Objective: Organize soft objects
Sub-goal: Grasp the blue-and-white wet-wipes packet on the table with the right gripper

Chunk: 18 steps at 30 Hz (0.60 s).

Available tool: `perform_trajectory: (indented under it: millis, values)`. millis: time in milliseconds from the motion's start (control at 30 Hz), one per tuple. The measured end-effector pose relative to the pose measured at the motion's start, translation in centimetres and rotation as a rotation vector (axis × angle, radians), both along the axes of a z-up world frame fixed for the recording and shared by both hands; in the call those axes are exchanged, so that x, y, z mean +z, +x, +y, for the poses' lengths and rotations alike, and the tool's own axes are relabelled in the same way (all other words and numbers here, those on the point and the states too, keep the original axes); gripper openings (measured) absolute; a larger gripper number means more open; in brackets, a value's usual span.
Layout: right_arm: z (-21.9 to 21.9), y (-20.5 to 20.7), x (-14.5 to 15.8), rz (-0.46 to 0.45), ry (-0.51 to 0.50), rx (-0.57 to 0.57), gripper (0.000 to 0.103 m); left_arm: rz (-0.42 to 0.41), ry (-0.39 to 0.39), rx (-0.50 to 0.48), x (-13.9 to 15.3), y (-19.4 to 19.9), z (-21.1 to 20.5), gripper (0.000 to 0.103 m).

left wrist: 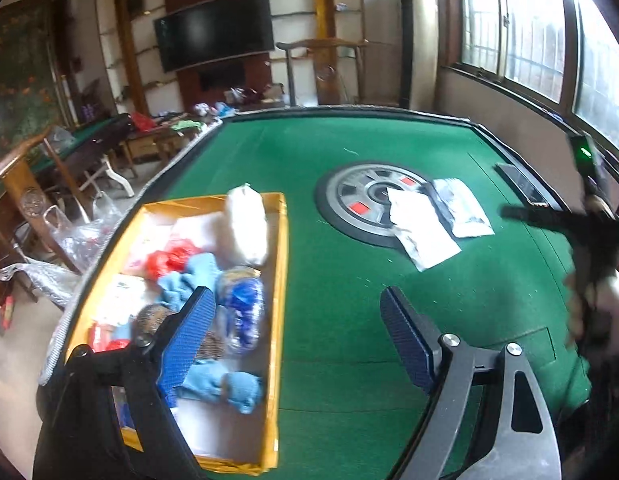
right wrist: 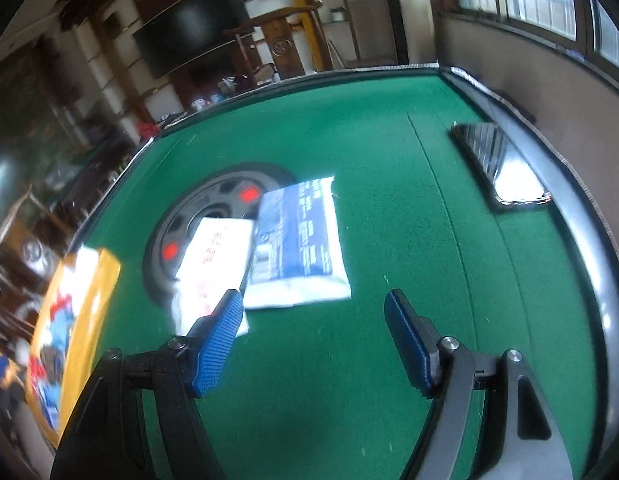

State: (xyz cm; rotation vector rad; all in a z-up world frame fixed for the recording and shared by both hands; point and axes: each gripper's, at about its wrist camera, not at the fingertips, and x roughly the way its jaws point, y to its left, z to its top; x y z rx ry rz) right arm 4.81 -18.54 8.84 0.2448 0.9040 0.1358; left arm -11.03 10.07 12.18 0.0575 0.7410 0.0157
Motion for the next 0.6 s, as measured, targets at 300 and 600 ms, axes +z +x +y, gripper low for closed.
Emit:
perform_trajectory:
  millis: [300,600]
  values:
    - [2.4,8.3,-3.8,0.14,0.0,-0.051,0.07,0.007,0.003,0.001,0.2,-0.7,0.3,0.085]
    - [6.0,6.3,-4.8,0.121,-0.161,0.029,0.059,0.076,-0.11,-0.014,-1.2,0.6,1.8,0.085]
